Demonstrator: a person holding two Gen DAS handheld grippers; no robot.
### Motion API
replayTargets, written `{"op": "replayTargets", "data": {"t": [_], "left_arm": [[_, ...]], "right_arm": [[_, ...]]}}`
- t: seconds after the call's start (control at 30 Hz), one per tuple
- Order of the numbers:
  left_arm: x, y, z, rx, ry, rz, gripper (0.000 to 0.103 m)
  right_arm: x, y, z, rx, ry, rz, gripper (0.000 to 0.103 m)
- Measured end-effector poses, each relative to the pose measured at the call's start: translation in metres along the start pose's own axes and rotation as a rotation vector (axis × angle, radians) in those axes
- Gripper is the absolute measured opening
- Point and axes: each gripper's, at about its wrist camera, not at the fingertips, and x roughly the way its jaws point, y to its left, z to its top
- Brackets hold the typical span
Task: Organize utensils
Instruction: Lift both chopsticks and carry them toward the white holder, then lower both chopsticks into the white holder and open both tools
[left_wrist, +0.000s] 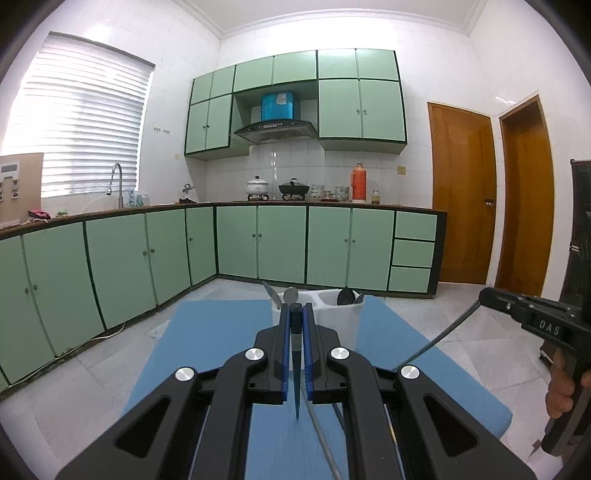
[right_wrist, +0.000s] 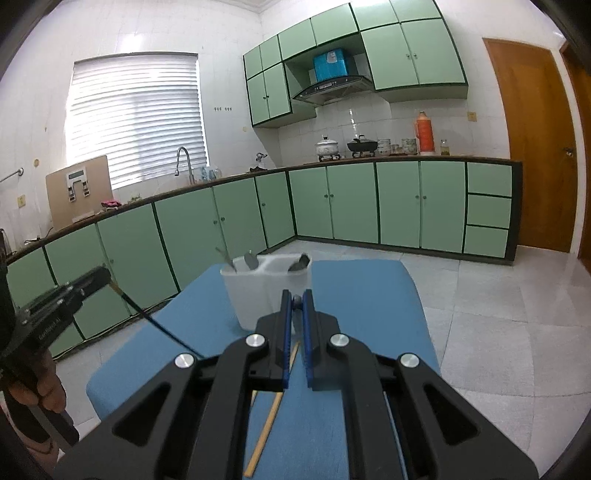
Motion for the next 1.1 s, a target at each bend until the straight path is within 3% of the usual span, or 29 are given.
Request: {"op": "replayTargets", "data": {"t": [0.33,0.8,1.1], "left_arm": [[0.013,0.010,0.030,-0.024,-0.013,-0.038,0.006],[0.021,0.014,0.101,-0.006,-0.168,-0.063,0.006],[0.077,0.015,0.146,-0.030,-0.222,-0.059,0.006]], "right_arm": [[0.014,0.007,0.040,-0.049,0.033,0.050,0.005],[0.030,0.027,0.125,-0.113,-0.057,0.108,0.005],[0.081,0.025,0.184,-0.092,-0.120,0.105,0.005]]}}
